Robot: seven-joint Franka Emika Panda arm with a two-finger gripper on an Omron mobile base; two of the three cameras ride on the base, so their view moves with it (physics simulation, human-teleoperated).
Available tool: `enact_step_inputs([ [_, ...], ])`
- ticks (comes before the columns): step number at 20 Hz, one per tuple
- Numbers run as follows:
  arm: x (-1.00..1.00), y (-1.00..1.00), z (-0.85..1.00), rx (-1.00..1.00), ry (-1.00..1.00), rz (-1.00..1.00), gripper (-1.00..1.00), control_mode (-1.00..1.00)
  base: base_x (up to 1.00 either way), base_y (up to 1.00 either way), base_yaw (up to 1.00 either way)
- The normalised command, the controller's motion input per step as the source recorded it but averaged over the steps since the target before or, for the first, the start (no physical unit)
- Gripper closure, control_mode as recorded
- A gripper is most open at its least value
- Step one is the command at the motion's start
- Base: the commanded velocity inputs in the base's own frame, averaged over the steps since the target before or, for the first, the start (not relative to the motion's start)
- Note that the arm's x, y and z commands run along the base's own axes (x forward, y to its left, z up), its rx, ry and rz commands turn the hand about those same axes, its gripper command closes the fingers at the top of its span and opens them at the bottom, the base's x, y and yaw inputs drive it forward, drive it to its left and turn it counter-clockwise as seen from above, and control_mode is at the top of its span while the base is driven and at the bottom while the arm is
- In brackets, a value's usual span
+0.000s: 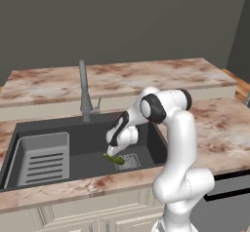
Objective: Turn on the sink faucet. Then move the cucumber from the counter to the sink. Turn off the sink. Move the vegetable from the sink to the pot next to the stove. Finally move the pot to the rear left burner.
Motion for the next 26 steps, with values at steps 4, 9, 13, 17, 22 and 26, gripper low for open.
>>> enact_step_inputs([
  [4,0.34,0.15,-0.33,-0.04,0.04,-0.01,-1.0,-1.0,0.0,0.0,0.0],
  [9,0.34,0.16,-0.32,-0.04,0.05,-0.01,-1.0,-1.0,0.0,0.0,0.0],
  [13,0.25,0.08,-0.31,-0.02,0.04,0.0,-1.0,-1.0,0.0,0.0,0.0],
  [17,0.09,0.0,-0.28,0.0,0.02,0.0,-1.0,-1.0,0.0,0.0,0.0],
  [22,0.08,0.0,-0.27,0.0,0.01,0.0,-1.0,-1.0,0.0,0.0,0.0],
  [26,0.02,0.0,-0.27,0.0,0.0,0.0,-1.0,-1.0,0.0,0.0,0.0],
])
